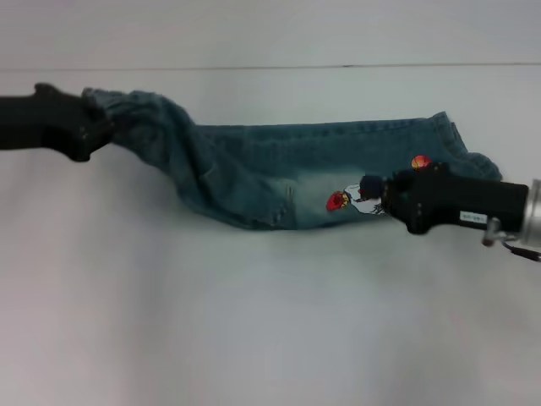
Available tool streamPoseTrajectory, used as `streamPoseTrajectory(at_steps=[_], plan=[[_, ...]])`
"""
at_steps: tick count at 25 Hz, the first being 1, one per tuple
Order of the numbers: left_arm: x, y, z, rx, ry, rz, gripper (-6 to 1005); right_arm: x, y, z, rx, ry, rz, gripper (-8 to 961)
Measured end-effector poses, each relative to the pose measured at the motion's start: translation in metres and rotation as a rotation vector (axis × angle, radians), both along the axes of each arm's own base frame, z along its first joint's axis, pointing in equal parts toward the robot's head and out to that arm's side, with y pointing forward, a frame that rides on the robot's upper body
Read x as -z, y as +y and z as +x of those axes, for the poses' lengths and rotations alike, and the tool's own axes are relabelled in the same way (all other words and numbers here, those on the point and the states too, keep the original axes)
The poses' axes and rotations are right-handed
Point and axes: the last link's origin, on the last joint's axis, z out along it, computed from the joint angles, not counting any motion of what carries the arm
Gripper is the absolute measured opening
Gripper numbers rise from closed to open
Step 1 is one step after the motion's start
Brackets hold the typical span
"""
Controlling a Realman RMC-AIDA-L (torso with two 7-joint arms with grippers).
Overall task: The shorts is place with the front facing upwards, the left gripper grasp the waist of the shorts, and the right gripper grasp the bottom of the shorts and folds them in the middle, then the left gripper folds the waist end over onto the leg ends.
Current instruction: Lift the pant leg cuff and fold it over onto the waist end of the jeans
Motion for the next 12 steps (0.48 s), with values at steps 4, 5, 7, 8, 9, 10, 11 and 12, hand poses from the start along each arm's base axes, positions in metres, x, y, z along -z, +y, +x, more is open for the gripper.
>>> streamPoseTrajectory(at_steps=[4,5,7,8,9,10,11,12], plan=[[-0.003,0.004,0.02,0.072,-0.052,-0.02,37,0.017,0.01,0.004,0.07,0.036,0.122,94],[-0.004,0.005,0.026,0.09,-0.066,-0.023,37,0.021,0.013,0.005,0.097,0.052,0.164,81],[-0.004,0.007,0.036,0.124,-0.088,-0.029,37,0.028,0.015,0.006,0.143,0.092,0.24,54],[-0.004,0.008,0.04,0.137,-0.098,-0.033,38,0.031,0.016,0.006,0.158,0.107,0.281,41],[-0.004,0.009,0.044,0.149,-0.107,-0.037,38,0.034,0.016,0.005,0.166,0.12,0.32,27],[-0.004,0.01,0.049,0.164,-0.121,-0.043,38,0.037,0.015,0.004,0.169,0.124,0.342,14],[-0.004,0.011,0.053,0.178,-0.135,-0.048,38,0.04,0.016,0.003,0.171,0.125,0.368,1],[-0.004,0.011,0.057,0.191,-0.148,-0.054,38,0.044,0.017,0.001,0.177,0.126,0.379,1]])
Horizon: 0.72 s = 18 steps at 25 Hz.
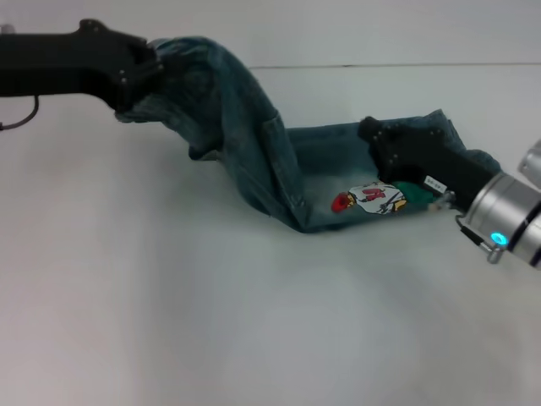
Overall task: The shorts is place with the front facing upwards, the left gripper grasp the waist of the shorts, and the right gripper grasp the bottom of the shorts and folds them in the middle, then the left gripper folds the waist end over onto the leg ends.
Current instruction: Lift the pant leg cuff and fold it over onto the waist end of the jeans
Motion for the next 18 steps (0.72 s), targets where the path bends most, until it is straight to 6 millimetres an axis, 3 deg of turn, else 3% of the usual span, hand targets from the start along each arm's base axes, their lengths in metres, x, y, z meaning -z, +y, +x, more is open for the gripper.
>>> streamPoseTrajectory(at_steps=[10,18], plan=[[-0.005,-0.001,0.03,0.108,-0.088,-0.037,38,0.033,0.026,-0.021,0.114,-0.088,-0.027,1],[-0.009,0.007,0.028,0.089,-0.094,-0.029,39,0.067,0.009,-0.046,0.007,-0.148,-0.198,1]])
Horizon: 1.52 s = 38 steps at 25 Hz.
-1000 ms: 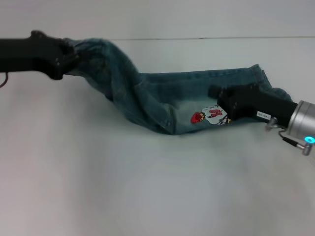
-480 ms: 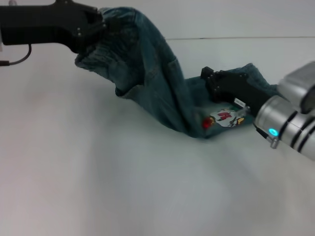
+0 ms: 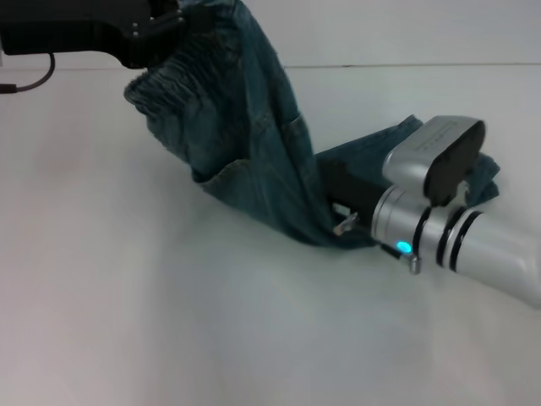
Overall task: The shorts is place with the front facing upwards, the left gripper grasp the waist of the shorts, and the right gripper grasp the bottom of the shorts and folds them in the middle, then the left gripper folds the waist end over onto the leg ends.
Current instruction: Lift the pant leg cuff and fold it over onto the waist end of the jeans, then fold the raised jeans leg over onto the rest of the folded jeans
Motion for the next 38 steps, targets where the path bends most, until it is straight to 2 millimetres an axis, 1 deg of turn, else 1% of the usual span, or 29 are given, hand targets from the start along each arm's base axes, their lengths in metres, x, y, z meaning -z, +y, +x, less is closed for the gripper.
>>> streamPoseTrajectory(at_steps=[5,8,12,15,18,20,24,28,32,33,38], plan=[[-0.001,0.002,-0.002,-0.009,-0.002,0.003,37,0.018,-0.014,-0.016,-0.044,0.009,-0.086,2],[-0.001,0.003,-0.002,-0.006,0.0,0.004,38,0.028,-0.021,-0.033,-0.077,0.027,-0.134,2],[0.0,0.004,-0.001,-0.002,0.007,0.007,46,0.042,-0.026,-0.052,-0.114,0.009,-0.188,2],[0.001,0.004,-0.001,-0.006,0.012,0.003,52,0.05,-0.027,-0.059,-0.127,-0.028,-0.213,2],[0.003,0.004,-0.003,-0.009,0.01,-0.003,58,0.052,-0.027,-0.057,-0.115,-0.048,-0.214,2],[0.004,0.004,-0.004,-0.012,0.009,-0.008,62,0.05,-0.028,-0.051,-0.094,-0.047,-0.207,2],[0.009,0.003,-0.007,-0.017,0.002,-0.022,69,0.042,-0.026,-0.031,-0.027,-0.037,-0.177,2],[0.015,0.002,-0.003,-0.002,0.008,-0.049,77,0.028,-0.02,-0.001,0.042,-0.059,-0.123,2],[0.031,-0.003,0.002,0.025,0.039,-0.11,85,0.002,-0.011,0.028,0.121,-0.026,-0.02,2],[0.04,-0.004,0.005,0.039,0.048,-0.134,87,-0.008,-0.008,0.035,0.149,0.006,0.018,2],[0.064,-0.006,0.017,0.085,0.056,-0.19,97,-0.059,0.002,0.064,0.283,0.198,0.248,2]])
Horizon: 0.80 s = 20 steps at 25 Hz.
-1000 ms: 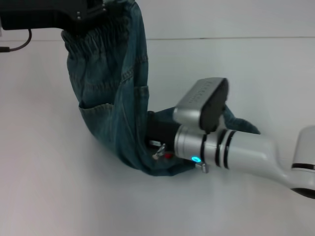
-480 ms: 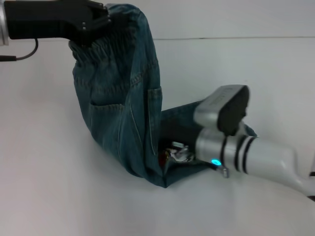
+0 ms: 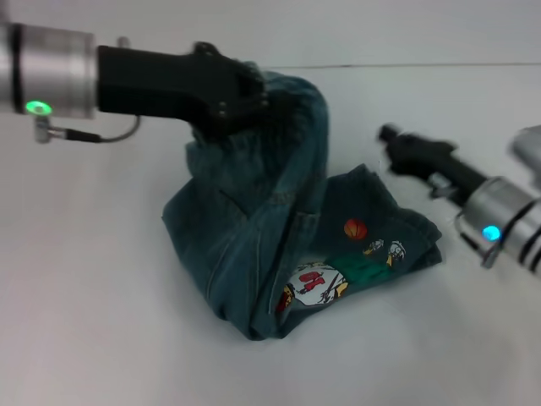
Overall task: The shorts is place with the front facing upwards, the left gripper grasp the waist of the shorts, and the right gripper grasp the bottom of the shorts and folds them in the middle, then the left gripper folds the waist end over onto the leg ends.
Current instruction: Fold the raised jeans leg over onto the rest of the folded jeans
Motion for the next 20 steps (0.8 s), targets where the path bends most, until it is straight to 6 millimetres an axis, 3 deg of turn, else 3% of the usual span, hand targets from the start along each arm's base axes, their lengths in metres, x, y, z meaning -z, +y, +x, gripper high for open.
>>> streamPoseTrajectory(at_steps=[5,9,20], plan=[[0.032,0.003,0.018,0.037,0.041,-0.033,107,-0.035,-0.003,0.015,0.069,0.152,0.211,1],[0.064,0.002,0.029,0.061,0.09,-0.056,115,-0.049,-0.007,0.018,0.07,0.216,0.3,1],[0.138,0.005,0.036,-0.025,0.242,0.012,136,-0.05,-0.011,0.014,0.05,0.242,0.312,1]])
